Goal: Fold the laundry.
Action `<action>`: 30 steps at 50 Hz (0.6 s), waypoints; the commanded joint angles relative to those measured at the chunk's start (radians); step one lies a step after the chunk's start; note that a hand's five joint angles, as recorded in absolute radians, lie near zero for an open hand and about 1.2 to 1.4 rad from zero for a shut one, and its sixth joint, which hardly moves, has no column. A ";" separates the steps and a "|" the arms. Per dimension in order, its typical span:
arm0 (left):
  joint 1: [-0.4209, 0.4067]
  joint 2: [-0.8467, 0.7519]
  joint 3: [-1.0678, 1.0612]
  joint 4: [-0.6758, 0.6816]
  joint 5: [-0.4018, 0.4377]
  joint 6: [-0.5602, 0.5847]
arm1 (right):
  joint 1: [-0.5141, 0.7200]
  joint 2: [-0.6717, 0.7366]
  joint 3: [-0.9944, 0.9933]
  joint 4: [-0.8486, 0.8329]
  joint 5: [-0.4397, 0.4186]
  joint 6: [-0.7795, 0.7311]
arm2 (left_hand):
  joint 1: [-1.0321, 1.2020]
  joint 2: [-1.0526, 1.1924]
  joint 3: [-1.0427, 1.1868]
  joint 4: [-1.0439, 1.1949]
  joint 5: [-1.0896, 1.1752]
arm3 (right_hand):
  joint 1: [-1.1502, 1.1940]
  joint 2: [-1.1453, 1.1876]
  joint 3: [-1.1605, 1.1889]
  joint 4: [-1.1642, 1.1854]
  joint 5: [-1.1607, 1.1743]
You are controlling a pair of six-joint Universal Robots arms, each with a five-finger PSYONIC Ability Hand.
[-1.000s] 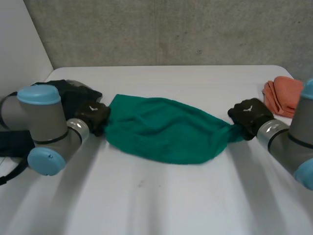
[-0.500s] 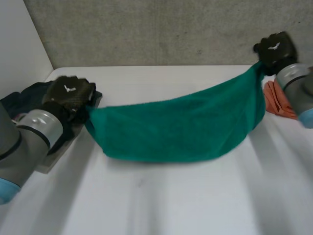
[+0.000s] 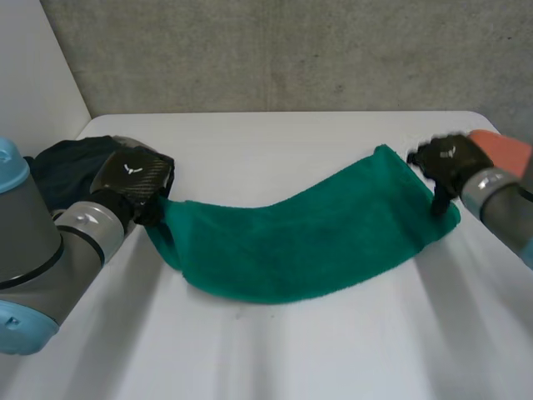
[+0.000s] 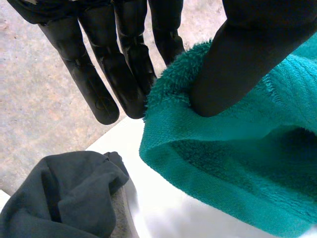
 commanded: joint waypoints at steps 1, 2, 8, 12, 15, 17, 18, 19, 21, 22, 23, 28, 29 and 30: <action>0.003 0.019 -0.001 -0.002 0.001 -0.022 | -0.059 -0.031 0.166 0.147 -0.105 -0.016 | 0.241 0.200 0.209 0.197 0.251 | 0.244 0.250 0.244 0.246 0.243; 0.004 0.020 -0.001 -0.002 0.001 -0.027 | -0.064 -0.016 0.178 0.127 -0.112 -0.020 | 0.241 0.200 0.209 0.197 0.251 | 0.247 0.253 0.247 0.249 0.246; 0.007 0.022 0.000 0.000 0.002 -0.030 | -0.066 0.057 0.198 -0.005 -0.132 -0.031 | 0.241 0.200 0.209 0.197 0.251 | 0.285 0.292 0.285 0.287 0.284; 0.007 0.023 -0.001 -0.002 0.001 -0.030 | -0.058 0.097 0.195 -0.100 -0.137 -0.034 | 0.241 0.200 0.209 0.197 0.251 | 0.329 0.336 0.329 0.331 0.328; 0.009 0.028 -0.001 -0.002 -0.001 -0.030 | -0.052 0.120 0.188 -0.152 -0.132 -0.042 | 0.241 0.200 0.209 0.197 0.251 | 0.382 0.388 0.382 0.384 0.381; 0.009 0.031 -0.003 -0.003 -0.001 -0.030 | -0.050 0.132 0.180 -0.177 -0.132 -0.042 | 0.241 0.200 0.209 0.197 0.251 | 0.402 0.409 0.402 0.404 0.401; 0.009 0.034 -0.003 -0.003 -0.001 -0.030 | -0.049 0.135 0.180 -0.182 -0.132 -0.043 | 0.241 0.200 0.209 0.197 0.251 | 0.405 0.412 0.405 0.407 0.404; 0.009 0.036 -0.003 -0.003 -0.002 -0.030 | -0.049 0.138 0.178 -0.186 -0.132 -0.045 | 0.241 0.200 0.209 0.197 0.251 | 0.405 0.412 0.405 0.407 0.404; 0.009 0.040 -0.006 -0.003 -0.001 -0.030 | -0.047 0.146 0.175 -0.197 -0.132 -0.045 | 0.241 0.200 0.209 0.197 0.251 | 0.408 0.415 0.408 0.410 0.407; 0.009 0.040 -0.006 -0.003 -0.001 -0.030 | -0.046 0.149 0.175 -0.199 -0.132 -0.046 | 0.241 0.200 0.209 0.197 0.251 | 0.408 0.415 0.408 0.410 0.407; 0.009 0.042 -0.006 -0.003 -0.001 -0.030 | -0.046 0.152 0.172 -0.200 -0.132 -0.046 | 0.241 0.200 0.209 0.197 0.251 | 0.411 0.418 0.411 0.413 0.410; 0.010 0.046 -0.007 -0.003 0.001 -0.030 | -0.043 0.170 0.161 -0.235 -0.131 -0.049 | 0.241 0.200 0.209 0.197 0.251 | 0.566 0.572 0.566 0.568 0.565; 0.010 0.046 -0.006 -0.003 0.001 -0.030 | -0.043 0.173 0.160 -0.244 -0.129 -0.049 | 0.241 0.200 0.209 0.197 0.251 | 0.622 0.629 0.622 0.624 0.621; 0.010 0.046 -0.006 -0.003 -0.001 -0.030 | -0.043 0.175 0.157 -0.252 -0.128 -0.049 | 0.241 0.200 0.209 0.197 0.251 | 0.678 0.684 0.678 0.680 0.677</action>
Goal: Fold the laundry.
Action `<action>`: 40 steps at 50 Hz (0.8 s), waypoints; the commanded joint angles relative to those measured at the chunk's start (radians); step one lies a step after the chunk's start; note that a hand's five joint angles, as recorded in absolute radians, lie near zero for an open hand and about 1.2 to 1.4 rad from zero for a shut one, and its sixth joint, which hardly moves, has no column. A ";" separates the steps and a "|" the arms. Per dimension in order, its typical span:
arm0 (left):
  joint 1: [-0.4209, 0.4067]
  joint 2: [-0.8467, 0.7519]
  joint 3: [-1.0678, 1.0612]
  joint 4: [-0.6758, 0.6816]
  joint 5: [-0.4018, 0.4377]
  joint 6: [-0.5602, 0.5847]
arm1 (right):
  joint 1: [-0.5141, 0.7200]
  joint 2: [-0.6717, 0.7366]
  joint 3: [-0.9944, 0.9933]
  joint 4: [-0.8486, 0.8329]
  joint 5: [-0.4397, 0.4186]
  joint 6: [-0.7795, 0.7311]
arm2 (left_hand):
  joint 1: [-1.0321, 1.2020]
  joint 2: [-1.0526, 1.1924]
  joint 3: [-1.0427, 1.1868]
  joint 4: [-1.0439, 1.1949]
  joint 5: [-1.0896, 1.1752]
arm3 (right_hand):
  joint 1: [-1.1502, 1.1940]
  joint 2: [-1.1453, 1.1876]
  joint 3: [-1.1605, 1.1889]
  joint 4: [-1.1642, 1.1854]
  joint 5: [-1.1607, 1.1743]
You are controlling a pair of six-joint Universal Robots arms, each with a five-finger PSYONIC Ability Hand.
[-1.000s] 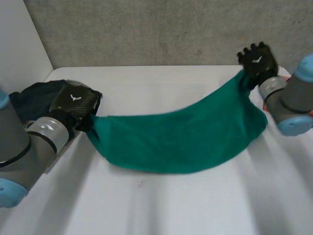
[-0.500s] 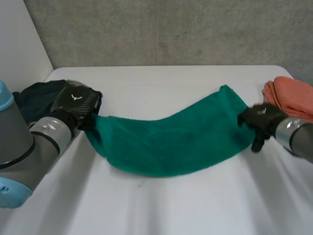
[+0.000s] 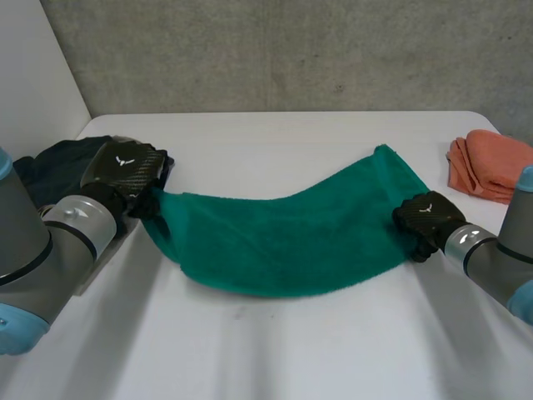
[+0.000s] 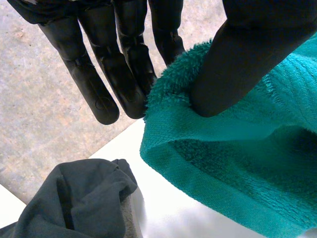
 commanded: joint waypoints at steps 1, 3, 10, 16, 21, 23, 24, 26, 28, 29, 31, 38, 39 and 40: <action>0.001 0.004 -0.002 0.000 0.000 0.000 | 0.002 0.019 -0.017 -0.048 0.006 -0.002 | 0.241 0.200 0.209 0.197 0.251 | 0.381 0.382 0.380 0.381 0.384; 0.001 0.006 -0.002 -0.003 -0.002 0.000 | 0.002 0.028 -0.034 -0.062 0.016 -0.005 | 0.241 0.200 0.209 0.197 0.251 | 0.628 0.629 0.628 0.629 0.632; 0.000 0.051 0.000 -0.064 -0.002 -0.011 | -0.009 -0.092 -0.048 0.019 0.068 -0.023 | 0.241 0.200 0.209 0.197 0.251 | 0.628 0.629 0.628 0.629 0.632; 0.000 0.148 0.020 -0.216 0.008 0.001 | -0.034 -0.366 -0.086 0.295 0.068 -0.126 | 0.241 0.200 0.209 0.197 0.251 | 0.628 0.629 0.628 0.629 0.632; 0.003 0.177 0.055 -0.397 0.011 0.060 | -0.075 -0.438 -0.152 0.513 0.067 -0.163 | 0.241 0.200 0.209 0.197 0.251 | 0.628 0.629 0.628 0.629 0.632; 0.003 0.159 0.069 -0.468 0.005 0.095 | -0.071 -0.415 -0.169 0.599 0.068 -0.190 | 0.241 0.200 0.209 0.197 0.251 | 0.628 0.629 0.628 0.629 0.632; 0.003 0.145 0.070 -0.488 0.004 0.107 | -0.063 -0.401 -0.172 0.625 0.072 -0.209 | 0.241 0.200 0.209 0.197 0.251 | 0.628 0.629 0.628 0.629 0.632; 0.004 0.090 0.084 -0.509 0.004 0.138 | -0.043 -0.346 -0.186 0.679 0.081 -0.264 | 0.241 0.200 0.209 0.197 0.251 | 0.628 0.629 0.628 0.629 0.632; 0.007 0.041 0.101 -0.499 0.004 0.152 | -0.037 -0.302 -0.199 0.690 0.091 -0.295 | 0.241 0.200 0.209 0.197 0.251 | 0.628 0.629 0.628 0.629 0.632; 0.009 0.015 0.113 -0.489 0.004 0.158 | -0.032 -0.277 -0.212 0.690 0.101 -0.307 | 0.241 0.200 0.209 0.197 0.251 | 0.628 0.629 0.628 0.629 0.632; 0.010 -0.071 0.170 -0.447 0.001 0.167 | -0.024 -0.205 -0.264 0.667 0.128 -0.303 | 0.241 0.200 0.209 0.197 0.251 | 0.628 0.629 0.628 0.629 0.632; 0.012 -0.189 0.450 -0.204 0.001 0.109 | 0.012 -0.094 -0.552 0.432 0.157 -0.123 | 0.241 0.200 0.209 0.197 0.251 | 0.628 0.629 0.628 0.629 0.632; 0.013 -0.186 0.478 -0.168 0.000 0.095 | 0.014 -0.096 -0.583 0.392 0.156 -0.099 | 0.241 0.200 0.209 0.197 0.251 | 0.628 0.629 0.628 0.629 0.632; 0.013 -0.174 0.530 -0.093 -0.003 0.062 | 0.014 -0.105 -0.632 0.301 0.153 -0.051 | 0.241 0.200 0.209 0.197 0.251 | 0.628 0.629 0.628 0.629 0.632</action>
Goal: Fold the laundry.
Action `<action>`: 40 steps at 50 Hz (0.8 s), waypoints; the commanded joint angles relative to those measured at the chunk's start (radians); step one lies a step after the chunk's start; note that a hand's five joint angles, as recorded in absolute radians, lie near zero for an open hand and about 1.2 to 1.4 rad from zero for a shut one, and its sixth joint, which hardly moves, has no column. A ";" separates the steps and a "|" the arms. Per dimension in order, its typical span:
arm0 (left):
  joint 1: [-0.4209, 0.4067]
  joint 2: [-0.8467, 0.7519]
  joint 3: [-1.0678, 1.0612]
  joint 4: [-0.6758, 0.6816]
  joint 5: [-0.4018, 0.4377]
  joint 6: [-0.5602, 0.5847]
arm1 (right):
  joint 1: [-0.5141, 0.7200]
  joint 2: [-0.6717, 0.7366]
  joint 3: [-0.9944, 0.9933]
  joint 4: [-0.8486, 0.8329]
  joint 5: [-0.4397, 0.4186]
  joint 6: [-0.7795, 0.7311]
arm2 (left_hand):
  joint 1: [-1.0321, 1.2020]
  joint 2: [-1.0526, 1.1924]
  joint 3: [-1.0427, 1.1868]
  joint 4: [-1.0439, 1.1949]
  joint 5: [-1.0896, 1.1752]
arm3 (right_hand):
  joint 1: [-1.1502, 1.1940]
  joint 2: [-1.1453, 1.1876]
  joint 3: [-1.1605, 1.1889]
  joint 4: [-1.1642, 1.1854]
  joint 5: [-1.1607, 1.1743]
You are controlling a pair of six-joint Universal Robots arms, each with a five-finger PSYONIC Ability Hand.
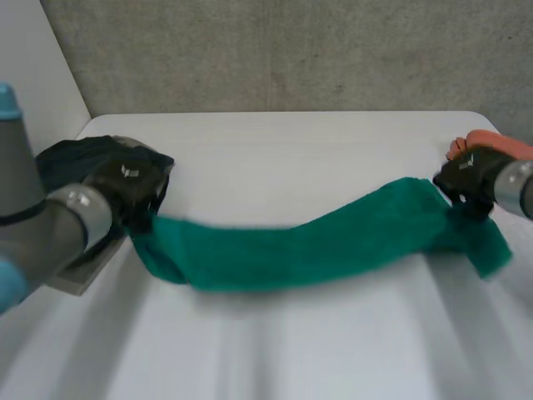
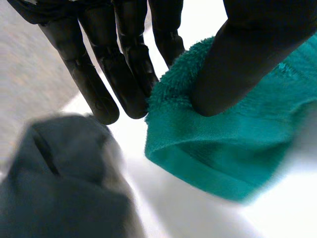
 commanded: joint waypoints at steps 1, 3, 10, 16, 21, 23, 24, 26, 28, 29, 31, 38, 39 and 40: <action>0.002 -0.037 0.277 0.320 -0.003 -0.110 | 0.018 0.037 -0.271 -0.344 0.006 0.208 | 0.241 0.199 0.203 0.196 0.251 | 0.278 0.217 0.209 0.199 0.228; 0.004 -0.016 0.313 0.391 -0.012 -0.148 | 0.018 0.013 -0.287 -0.450 -0.002 0.250 | 0.241 0.199 0.203 0.196 0.251 | 0.278 0.217 0.209 0.199 0.228; 0.013 0.046 0.366 0.529 -0.044 -0.239 | 0.010 -0.093 -0.253 -0.714 -0.069 0.336 | 0.241 0.199 0.203 0.196 0.251 | 0.278 0.217 0.209 0.199 0.228; 0.033 0.067 0.281 0.370 0.003 -0.247 | 0.010 -0.115 -0.192 -0.576 -0.151 0.302 | 0.241 0.199 0.203 0.196 0.251 | 0.278 0.217 0.209 0.199 0.228; 0.045 0.054 0.144 0.297 0.029 -0.237 | 0.010 -0.086 -0.115 -0.440 -0.163 0.215 | 0.241 0.199 0.203 0.196 0.251 | 0.278 0.217 0.209 0.199 0.228; 0.047 0.029 0.077 0.299 0.037 -0.228 | 0.010 -0.054 -0.065 -0.386 -0.167 0.153 | 0.241 0.199 0.203 0.196 0.251 | 0.278 0.217 0.209 0.199 0.228; 0.047 0.015 0.055 0.302 0.038 -0.222 | 0.010 -0.040 -0.047 -0.371 -0.168 0.132 | 0.241 0.199 0.203 0.196 0.251 | 0.278 0.217 0.209 0.199 0.228; 0.048 -0.026 0.021 0.308 0.041 -0.204 | 0.013 -0.005 -0.014 -0.348 -0.166 0.095 | 0.241 0.199 0.203 0.196 0.251 | 0.278 0.217 0.209 0.199 0.228; 0.051 -0.094 -0.015 0.317 0.043 -0.158 | 0.014 0.057 0.023 -0.328 -0.160 0.046 | 0.241 0.199 0.203 0.196 0.251 | 0.278 0.217 0.209 0.199 0.228; 0.051 -0.120 -0.025 0.322 0.041 -0.139 | 0.016 0.080 0.032 -0.323 -0.160 0.032 | 0.241 0.199 0.203 0.196 0.251 | 0.278 0.217 0.209 0.199 0.228; 0.053 -0.201 -0.035 0.337 0.037 -0.074 | 0.028 0.149 0.048 -0.320 -0.152 0.003 | 0.241 0.199 0.203 0.196 0.251 | 0.278 0.217 0.209 0.199 0.228; 0.056 -0.339 0.003 0.382 0.011 0.046 | 0.051 0.279 0.023 -0.413 -0.066 0.052 | 0.238 0.197 0.200 0.193 0.248 | 0.278 0.217 0.209 0.199 0.228; 0.054 -0.338 0.009 0.389 0.008 0.048 | 0.057 0.285 0.023 -0.459 -0.050 0.085 | 0.081 0.040 0.044 0.036 0.091 | 0.278 0.217 0.209 0.199 0.228; 0.053 -0.333 0.009 0.394 0.009 0.045 | 0.062 0.282 0.025 -0.479 -0.043 0.102 | -0.039 -0.081 -0.077 -0.085 -0.030 | 0.278 0.217 0.209 0.199 0.228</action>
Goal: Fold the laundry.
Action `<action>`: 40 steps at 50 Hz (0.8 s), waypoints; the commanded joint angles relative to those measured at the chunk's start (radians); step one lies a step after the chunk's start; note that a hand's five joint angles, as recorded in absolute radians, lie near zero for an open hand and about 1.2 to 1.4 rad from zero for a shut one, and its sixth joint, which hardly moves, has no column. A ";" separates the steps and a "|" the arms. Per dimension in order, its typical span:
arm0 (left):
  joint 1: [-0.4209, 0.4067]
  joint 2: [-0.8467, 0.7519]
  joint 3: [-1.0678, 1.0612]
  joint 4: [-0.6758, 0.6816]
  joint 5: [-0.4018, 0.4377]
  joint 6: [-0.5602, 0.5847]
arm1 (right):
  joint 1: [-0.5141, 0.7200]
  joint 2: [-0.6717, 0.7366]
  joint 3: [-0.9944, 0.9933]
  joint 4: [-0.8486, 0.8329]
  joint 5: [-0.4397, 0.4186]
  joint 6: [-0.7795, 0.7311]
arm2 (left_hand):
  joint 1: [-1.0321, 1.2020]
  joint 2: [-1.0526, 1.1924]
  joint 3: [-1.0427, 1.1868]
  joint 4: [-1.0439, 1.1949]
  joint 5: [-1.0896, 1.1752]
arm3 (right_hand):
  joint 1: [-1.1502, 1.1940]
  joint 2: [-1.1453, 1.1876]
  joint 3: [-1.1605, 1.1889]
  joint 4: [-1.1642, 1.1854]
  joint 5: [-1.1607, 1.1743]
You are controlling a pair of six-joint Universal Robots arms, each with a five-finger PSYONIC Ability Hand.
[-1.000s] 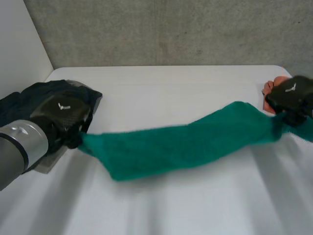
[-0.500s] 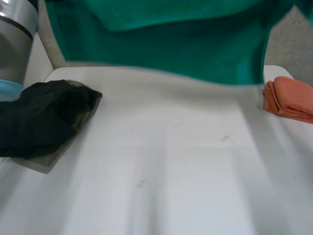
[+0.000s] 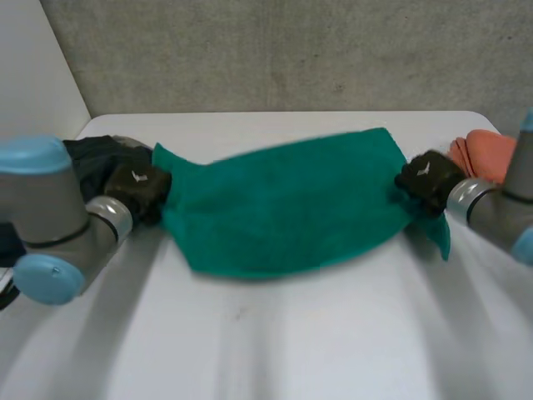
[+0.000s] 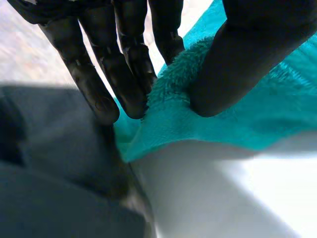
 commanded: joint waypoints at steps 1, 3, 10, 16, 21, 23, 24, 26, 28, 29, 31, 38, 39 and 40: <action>-0.003 -0.056 0.036 0.041 -0.016 0.060 | 0.025 0.072 -0.013 -0.153 0.081 0.108 | -0.196 -0.239 -0.238 -0.245 -0.188 | 0.278 0.217 0.209 0.199 0.216; -0.014 -0.021 0.027 0.044 -0.009 0.048 | 0.033 0.051 0.004 -0.190 0.087 0.157 | -0.700 -0.743 -0.741 -0.748 -0.691 | -0.407 -0.469 -0.477 -0.487 -0.470; -0.031 0.082 -0.047 0.047 -0.012 0.048 | 0.045 -0.034 0.053 -0.178 0.095 0.234 | -0.964 -1.007 -1.006 -1.012 -0.955 | -0.832 -0.893 -0.901 -0.911 -0.894; -0.012 0.249 -0.223 0.039 -0.015 0.065 | 0.018 -0.138 0.154 -0.070 0.095 0.242 | -0.897 -0.940 -0.938 -0.945 -0.888 | -0.817 -0.878 -0.887 -0.897 -0.880; 0.004 0.355 -0.384 0.032 0.031 0.091 | -0.037 -0.207 0.243 0.035 0.086 0.199 | -0.566 -0.609 -0.608 -0.614 -0.557 | -0.615 -0.676 -0.685 -0.695 -0.678; 0.011 0.363 -0.412 0.029 0.056 0.098 | -0.051 -0.212 0.260 0.058 0.083 0.187 | -0.480 -0.523 -0.522 -0.528 -0.471 | -0.533 -0.594 -0.602 -0.612 -0.596; 0.011 0.363 -0.423 0.026 0.068 0.101 | -0.056 -0.210 0.268 0.068 0.080 0.181 | -0.451 -0.494 -0.492 -0.499 -0.442 | -0.495 -0.556 -0.564 -0.574 -0.557; 0.012 0.357 -0.437 0.015 0.105 0.109 | -0.065 -0.209 0.286 0.085 0.072 0.164 | -0.436 -0.479 -0.477 -0.484 -0.427 | -0.415 -0.476 -0.484 -0.495 -0.478; 0.014 0.341 -0.435 0.012 0.122 0.112 | -0.073 -0.199 0.296 0.083 0.063 0.156 | -0.462 -0.505 -0.504 -0.510 -0.453 | -0.406 -0.467 -0.475 -0.486 -0.469; 0.015 0.314 -0.428 0.016 0.136 0.118 | -0.076 -0.187 0.299 0.072 0.055 0.150 | -0.500 -0.543 -0.541 -0.548 -0.491 | -0.406 -0.467 -0.475 -0.486 -0.469; 0.018 0.285 -0.412 0.016 0.143 0.124 | -0.079 -0.173 0.299 0.054 0.043 0.144 | -0.576 -0.619 -0.618 -0.624 -0.568 | -0.409 -0.470 -0.478 -0.489 -0.472; 0.014 0.165 -0.302 0.041 0.116 0.141 | -0.085 -0.103 0.283 -0.096 0.001 0.086 | -0.765 -0.808 -0.806 -0.813 -0.756 | -0.544 -0.605 -0.613 -0.623 -0.607; 0.014 0.153 -0.291 0.047 0.110 0.141 | -0.086 -0.094 0.280 -0.115 0.000 0.076 | -0.765 -0.808 -0.806 -0.813 -0.756 | -0.559 -0.620 -0.628 -0.638 -0.621; 0.012 0.142 -0.280 0.055 0.104 0.141 | -0.088 -0.087 0.277 -0.135 -0.003 0.067 | -0.765 -0.808 -0.806 -0.813 -0.756 | -0.562 -0.623 -0.631 -0.641 -0.625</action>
